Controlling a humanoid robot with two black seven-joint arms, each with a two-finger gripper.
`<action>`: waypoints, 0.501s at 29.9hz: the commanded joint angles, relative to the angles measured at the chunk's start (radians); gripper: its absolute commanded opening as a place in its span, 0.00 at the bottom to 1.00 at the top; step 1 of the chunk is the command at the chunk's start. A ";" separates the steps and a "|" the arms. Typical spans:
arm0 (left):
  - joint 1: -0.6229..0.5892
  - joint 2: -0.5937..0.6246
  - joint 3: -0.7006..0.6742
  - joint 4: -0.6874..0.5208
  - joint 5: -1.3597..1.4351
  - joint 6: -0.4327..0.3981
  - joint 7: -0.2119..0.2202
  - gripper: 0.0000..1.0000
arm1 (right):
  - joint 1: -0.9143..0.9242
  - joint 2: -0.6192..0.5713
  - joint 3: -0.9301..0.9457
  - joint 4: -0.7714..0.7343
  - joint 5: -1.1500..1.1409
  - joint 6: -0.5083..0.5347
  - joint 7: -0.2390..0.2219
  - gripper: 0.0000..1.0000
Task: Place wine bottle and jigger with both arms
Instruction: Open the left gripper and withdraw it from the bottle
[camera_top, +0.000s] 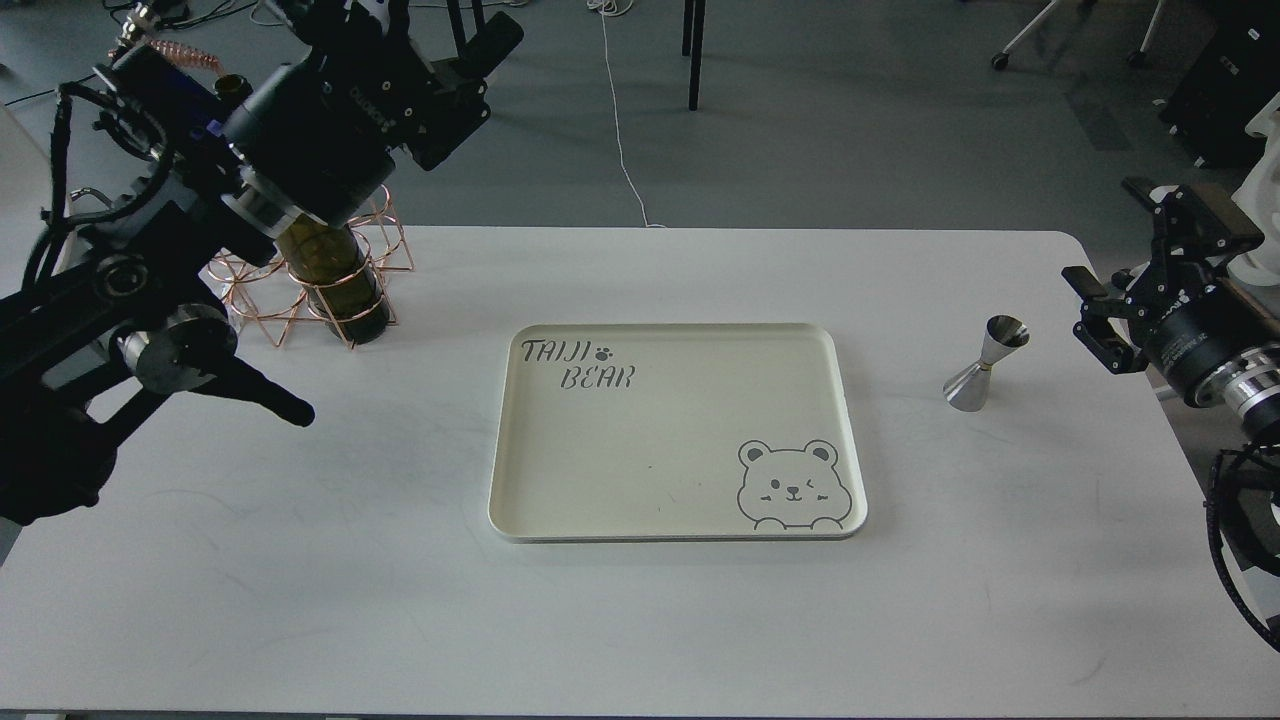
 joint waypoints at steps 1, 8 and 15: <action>0.079 -0.083 -0.073 0.034 0.000 -0.001 0.043 0.98 | 0.000 0.002 0.000 0.000 0.000 -0.002 0.000 0.98; 0.208 -0.219 -0.174 0.177 0.002 -0.009 0.094 0.98 | -0.001 0.019 0.013 0.000 0.006 0.000 0.000 0.98; 0.265 -0.293 -0.196 0.213 0.015 -0.001 0.099 0.98 | 0.002 0.076 0.013 0.003 0.006 -0.005 0.000 0.99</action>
